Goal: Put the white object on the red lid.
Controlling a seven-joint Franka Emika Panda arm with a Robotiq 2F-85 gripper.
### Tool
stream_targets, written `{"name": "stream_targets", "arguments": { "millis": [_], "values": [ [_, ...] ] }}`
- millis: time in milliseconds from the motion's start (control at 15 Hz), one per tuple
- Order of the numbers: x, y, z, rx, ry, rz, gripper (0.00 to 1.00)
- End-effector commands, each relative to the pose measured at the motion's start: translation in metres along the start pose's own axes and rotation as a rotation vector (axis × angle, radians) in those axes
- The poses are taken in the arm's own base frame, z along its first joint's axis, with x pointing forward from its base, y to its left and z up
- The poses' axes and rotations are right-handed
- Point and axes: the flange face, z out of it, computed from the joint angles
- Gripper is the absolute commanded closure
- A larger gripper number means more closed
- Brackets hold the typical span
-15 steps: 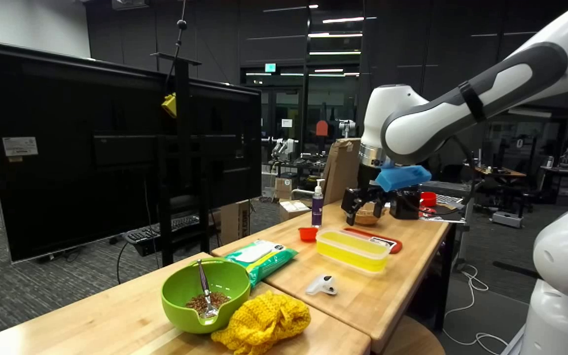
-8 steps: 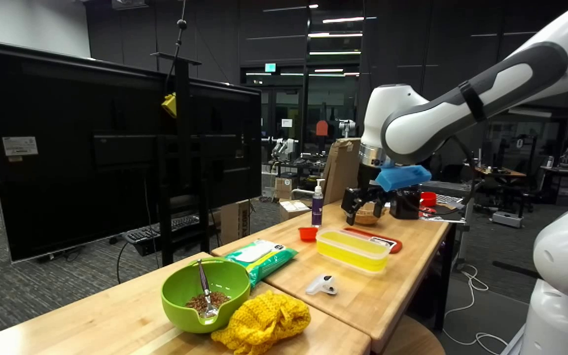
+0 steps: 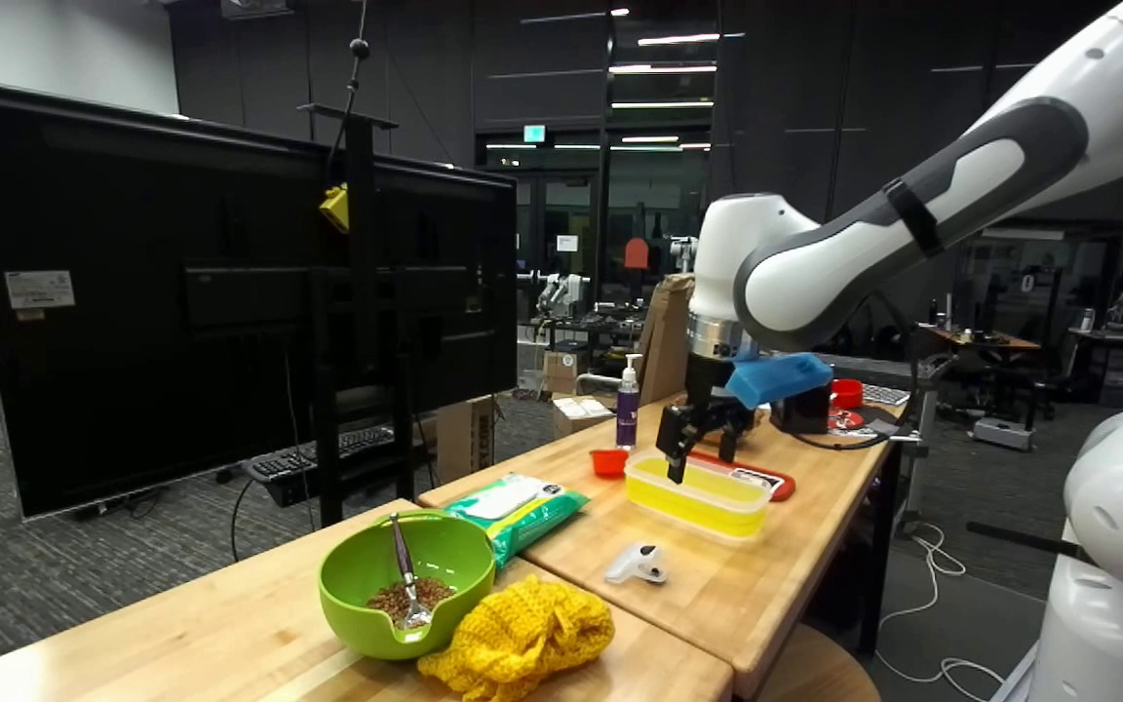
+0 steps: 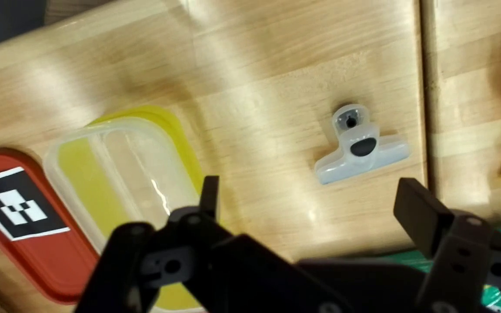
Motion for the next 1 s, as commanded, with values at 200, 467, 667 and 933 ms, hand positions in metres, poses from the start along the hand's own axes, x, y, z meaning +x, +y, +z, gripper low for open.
{"name": "stream_targets", "arguments": {
  "millis": [200,467,667,933],
  "values": [
    [0.001,-0.043,0.061,0.057,-0.062,-0.101,0.00],
    [0.010,-0.058,0.096,0.095,-0.072,-0.150,0.00],
    [0.019,-0.064,0.117,0.117,-0.075,-0.190,0.00],
    [0.034,-0.075,0.136,0.146,-0.080,-0.239,0.07]
  ]
}}
